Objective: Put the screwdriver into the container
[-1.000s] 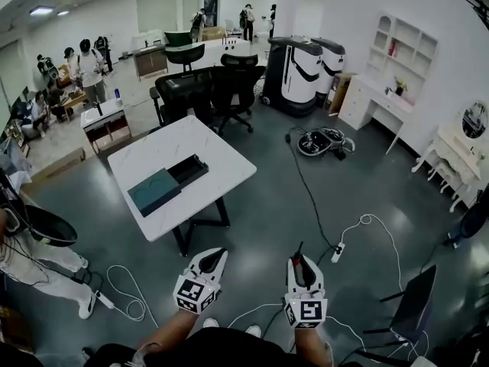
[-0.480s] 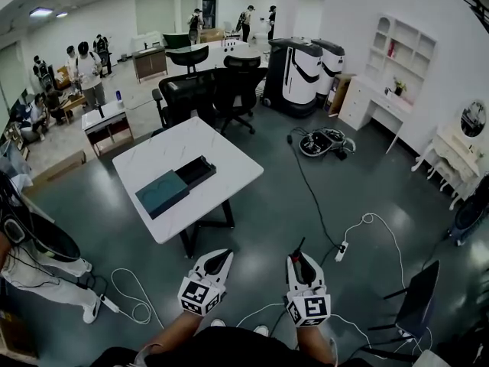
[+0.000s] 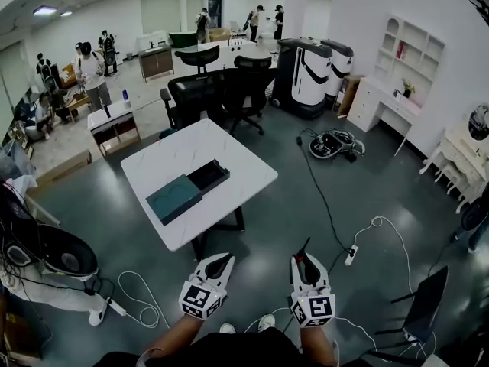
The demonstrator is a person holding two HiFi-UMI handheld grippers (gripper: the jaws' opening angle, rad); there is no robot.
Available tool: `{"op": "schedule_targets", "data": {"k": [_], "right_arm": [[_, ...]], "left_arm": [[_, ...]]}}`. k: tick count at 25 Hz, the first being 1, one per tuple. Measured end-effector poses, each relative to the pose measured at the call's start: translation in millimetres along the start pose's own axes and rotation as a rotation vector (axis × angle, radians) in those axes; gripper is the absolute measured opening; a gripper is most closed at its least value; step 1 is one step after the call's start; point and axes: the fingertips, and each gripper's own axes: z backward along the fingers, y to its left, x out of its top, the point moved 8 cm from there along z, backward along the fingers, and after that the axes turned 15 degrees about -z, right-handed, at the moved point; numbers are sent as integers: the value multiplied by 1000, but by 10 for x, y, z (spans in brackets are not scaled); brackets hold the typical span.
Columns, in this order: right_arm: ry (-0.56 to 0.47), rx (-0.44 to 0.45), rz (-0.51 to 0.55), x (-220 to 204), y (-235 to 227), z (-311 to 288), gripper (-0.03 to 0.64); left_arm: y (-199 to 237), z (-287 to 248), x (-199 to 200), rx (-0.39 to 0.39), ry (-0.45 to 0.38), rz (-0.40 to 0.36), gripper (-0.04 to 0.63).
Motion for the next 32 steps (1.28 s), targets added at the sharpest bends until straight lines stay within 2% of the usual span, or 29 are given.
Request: {"op": "schedule_targets", "data": {"k": [5, 10, 14, 21, 28, 32], "right_arm": [[17, 54, 17, -9, -39, -350, 107], [21, 114, -8, 52, -282, -702, 107], [27, 148, 19, 104, -550, -943, 107], [33, 261, 77, 148, -901, -1313, 109], [30, 286, 27, 258, -1030, -1652, 107], [35, 295, -7, 248, -1123, -1896, 108]], "left_arm": [[181, -154, -26, 31, 12, -7, 6], [232, -477, 6, 58, 18, -22, 6], [197, -798, 15, 74, 41, -47, 6], [257, -1279, 85, 125, 49, -88, 6], [427, -1520, 142, 212, 47, -60, 6], [622, -1576, 59, 254, 77, -57, 6]]}}
